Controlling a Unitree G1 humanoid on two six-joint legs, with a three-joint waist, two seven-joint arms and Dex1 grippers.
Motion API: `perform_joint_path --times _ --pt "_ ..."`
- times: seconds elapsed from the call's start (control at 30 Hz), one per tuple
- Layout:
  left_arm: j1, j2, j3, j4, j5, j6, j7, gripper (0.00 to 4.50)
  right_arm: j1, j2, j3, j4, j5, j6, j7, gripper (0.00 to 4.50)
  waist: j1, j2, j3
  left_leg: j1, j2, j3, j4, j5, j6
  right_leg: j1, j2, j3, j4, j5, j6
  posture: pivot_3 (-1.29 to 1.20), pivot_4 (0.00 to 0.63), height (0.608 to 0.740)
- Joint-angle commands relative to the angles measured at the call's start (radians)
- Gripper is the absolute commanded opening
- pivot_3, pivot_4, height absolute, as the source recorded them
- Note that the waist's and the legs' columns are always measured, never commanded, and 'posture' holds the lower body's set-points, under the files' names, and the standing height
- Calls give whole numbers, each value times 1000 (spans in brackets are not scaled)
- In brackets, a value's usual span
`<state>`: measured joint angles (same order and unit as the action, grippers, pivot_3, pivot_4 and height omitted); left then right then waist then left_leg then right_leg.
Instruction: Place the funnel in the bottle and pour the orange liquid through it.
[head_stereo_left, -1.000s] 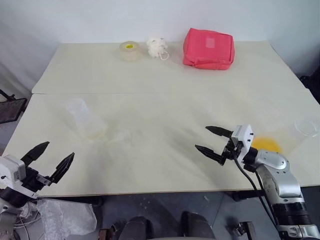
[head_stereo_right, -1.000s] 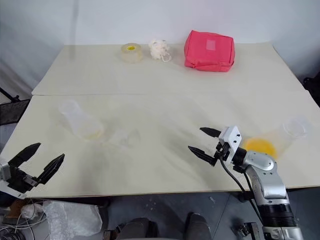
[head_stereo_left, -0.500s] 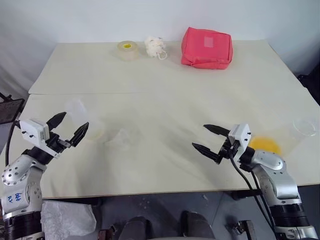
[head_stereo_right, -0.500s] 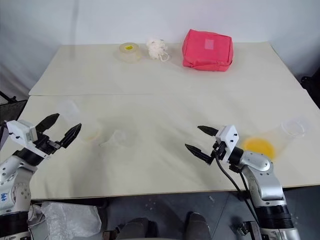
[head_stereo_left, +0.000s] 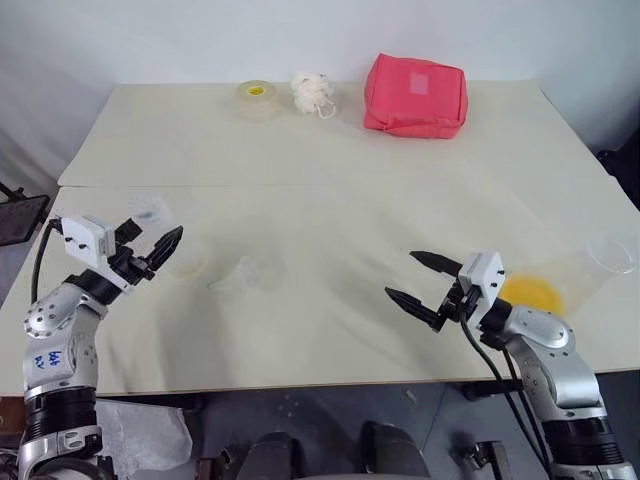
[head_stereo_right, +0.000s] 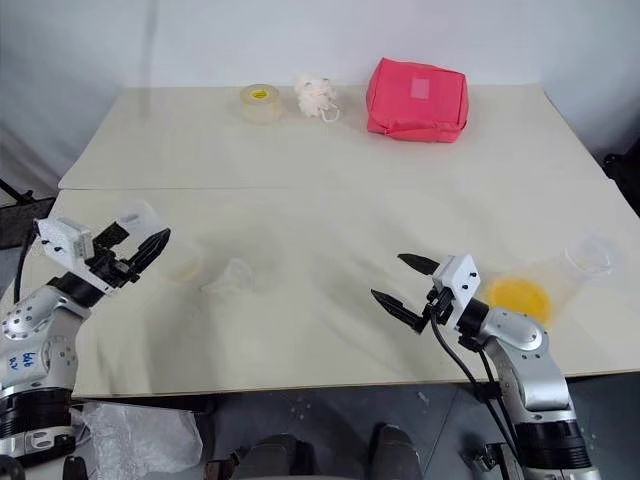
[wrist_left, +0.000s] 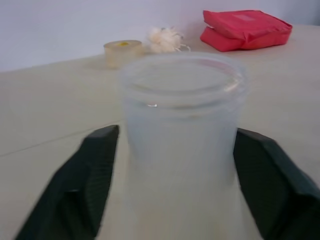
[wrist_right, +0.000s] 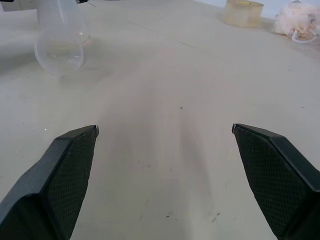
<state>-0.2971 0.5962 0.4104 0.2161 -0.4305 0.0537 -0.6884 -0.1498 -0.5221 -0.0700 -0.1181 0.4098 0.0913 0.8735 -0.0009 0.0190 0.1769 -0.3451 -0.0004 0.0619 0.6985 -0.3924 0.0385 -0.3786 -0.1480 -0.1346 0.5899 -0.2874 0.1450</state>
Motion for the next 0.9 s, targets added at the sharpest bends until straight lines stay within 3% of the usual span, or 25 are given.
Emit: perform_joint_path --times 0.03,0.23,0.43,0.67,0.9 --pt "-21 24 18 -11 -26 18 -8 2542 9 4 -23 -41 14 -13 -10 4500 0 0 0 0 0 0 0 0 0 0 0 0 0 0 0 0 150 740" --pt "-63 49 19 -13 -55 49 -60 2542 16 5 -28 -40 15 -24 -21 4500 1 -3 2 0 0 0 0 0 0 0 0 0 0 0 0 0 150 740" --pt "-261 77 -112 -1 -50 130 -188 2541 11 -22 -53 -25 32 -24 19 4500 6 -4 3 -2 -2 -2 2 0 0 0 0 0 0 0 0 0 150 740" --pt "-520 -43 -330 89 30 178 -256 2541 26 -81 -84 -68 98 29 87 4500 14 -5 3 -6 -5 -1 3 0 0 -2 1 -3 0 0 0 0 150 740" --pt "-621 -216 -450 164 58 166 -310 2541 57 -133 -136 -160 179 107 104 4500 21 -6 4 -8 -4 3 3 1 0 -6 2 -3 0 0 1 0 150 740"
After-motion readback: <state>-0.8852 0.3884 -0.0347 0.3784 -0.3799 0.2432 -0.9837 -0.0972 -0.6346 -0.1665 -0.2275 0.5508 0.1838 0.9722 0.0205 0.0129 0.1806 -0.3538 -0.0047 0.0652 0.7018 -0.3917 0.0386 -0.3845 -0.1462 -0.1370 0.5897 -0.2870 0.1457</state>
